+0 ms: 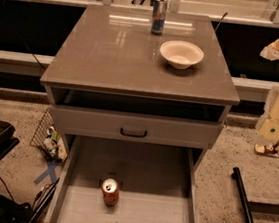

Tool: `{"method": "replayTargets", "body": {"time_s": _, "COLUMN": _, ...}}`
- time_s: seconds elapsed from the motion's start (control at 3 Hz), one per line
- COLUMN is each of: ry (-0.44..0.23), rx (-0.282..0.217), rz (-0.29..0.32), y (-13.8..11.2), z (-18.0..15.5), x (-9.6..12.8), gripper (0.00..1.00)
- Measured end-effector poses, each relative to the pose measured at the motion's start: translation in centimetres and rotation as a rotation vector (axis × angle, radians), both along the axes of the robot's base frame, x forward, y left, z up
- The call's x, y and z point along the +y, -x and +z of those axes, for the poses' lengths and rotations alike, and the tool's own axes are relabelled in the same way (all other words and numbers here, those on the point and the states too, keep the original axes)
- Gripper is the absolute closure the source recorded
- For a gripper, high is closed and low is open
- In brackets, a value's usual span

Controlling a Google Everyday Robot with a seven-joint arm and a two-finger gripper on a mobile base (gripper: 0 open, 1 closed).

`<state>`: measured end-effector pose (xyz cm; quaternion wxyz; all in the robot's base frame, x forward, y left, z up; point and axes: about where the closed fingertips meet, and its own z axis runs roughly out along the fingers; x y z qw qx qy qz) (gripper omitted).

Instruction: Pick coke can from middle drawer and place on counter

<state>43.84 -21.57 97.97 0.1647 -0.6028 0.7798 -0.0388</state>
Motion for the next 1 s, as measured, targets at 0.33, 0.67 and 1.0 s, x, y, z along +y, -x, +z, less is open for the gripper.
{"method": "replayTargets", "body": {"time_s": 0.33, "ry": 0.0, "rx": 0.0, "rz": 0.0, "y": 0.0, "z": 0.0, "x": 0.0, "gripper": 0.0}}
{"method": "replayTargets", "body": {"time_s": 0.67, "ry": -0.097, "rx": -0.023, "rz": 0.043, "y": -0.9, "z": -1.1, "x": 0.9, "gripper": 0.0}}
{"method": "replayTargets", "body": {"time_s": 1.0, "ry": -0.266, "rx": -0.036, "rz": 0.102, "y": -1.3, "z": -6.8, "x": 1.3, "gripper": 0.0}}
